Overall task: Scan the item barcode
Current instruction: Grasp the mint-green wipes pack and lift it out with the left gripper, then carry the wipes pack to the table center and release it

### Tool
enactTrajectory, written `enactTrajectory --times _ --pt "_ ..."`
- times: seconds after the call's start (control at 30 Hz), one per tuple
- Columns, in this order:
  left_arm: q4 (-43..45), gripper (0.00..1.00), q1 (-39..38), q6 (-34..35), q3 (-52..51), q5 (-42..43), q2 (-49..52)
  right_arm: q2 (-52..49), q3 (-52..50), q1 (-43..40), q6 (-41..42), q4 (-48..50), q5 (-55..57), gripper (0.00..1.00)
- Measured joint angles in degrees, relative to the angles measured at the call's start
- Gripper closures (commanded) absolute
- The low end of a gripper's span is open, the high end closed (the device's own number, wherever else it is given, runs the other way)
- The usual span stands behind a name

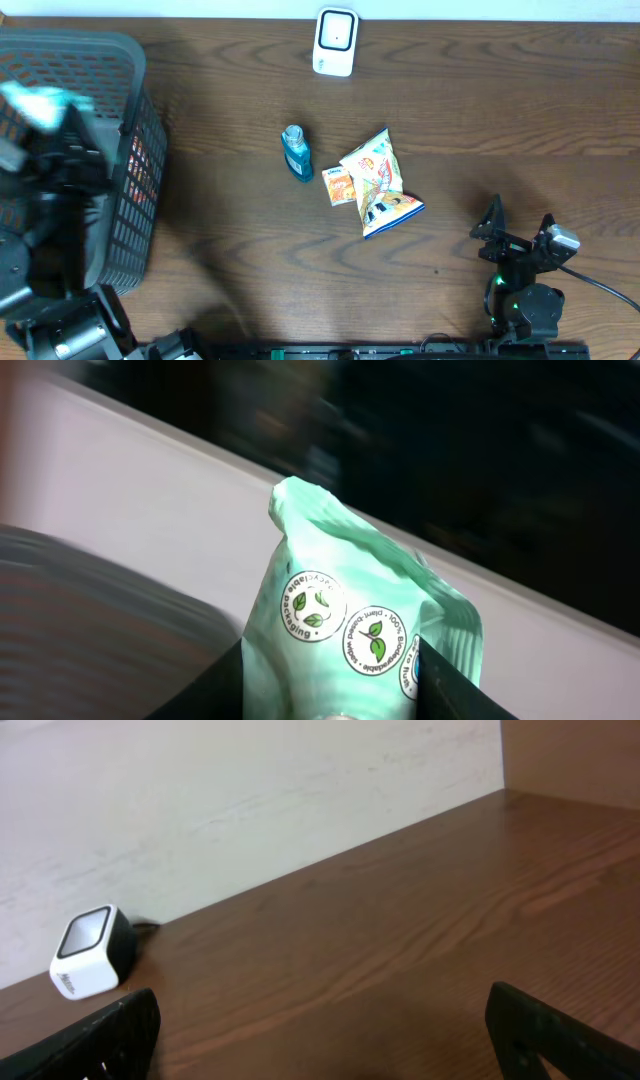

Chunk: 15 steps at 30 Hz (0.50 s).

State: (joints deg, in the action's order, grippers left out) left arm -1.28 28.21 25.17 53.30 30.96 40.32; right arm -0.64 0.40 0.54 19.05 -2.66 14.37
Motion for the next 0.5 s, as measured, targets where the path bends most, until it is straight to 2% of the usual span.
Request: enactTrajectory --times 0.13,0.27,0.5 --pt "-5.46 0.57 -10.67 1.97 0.00 5.79 2.47 0.02 0.00 0.00 0.00 0.00 0.00 0.01" --pt "-9.60 0.57 -21.09 2.01 0.00 7.74 7.98 0.02 0.00 0.00 0.00 0.00 -0.02 0.01" --pt "-16.44 0.57 -37.97 1.81 -0.02 1.66 23.89 0.02 0.00 0.00 0.00 0.02 -0.02 0.01"
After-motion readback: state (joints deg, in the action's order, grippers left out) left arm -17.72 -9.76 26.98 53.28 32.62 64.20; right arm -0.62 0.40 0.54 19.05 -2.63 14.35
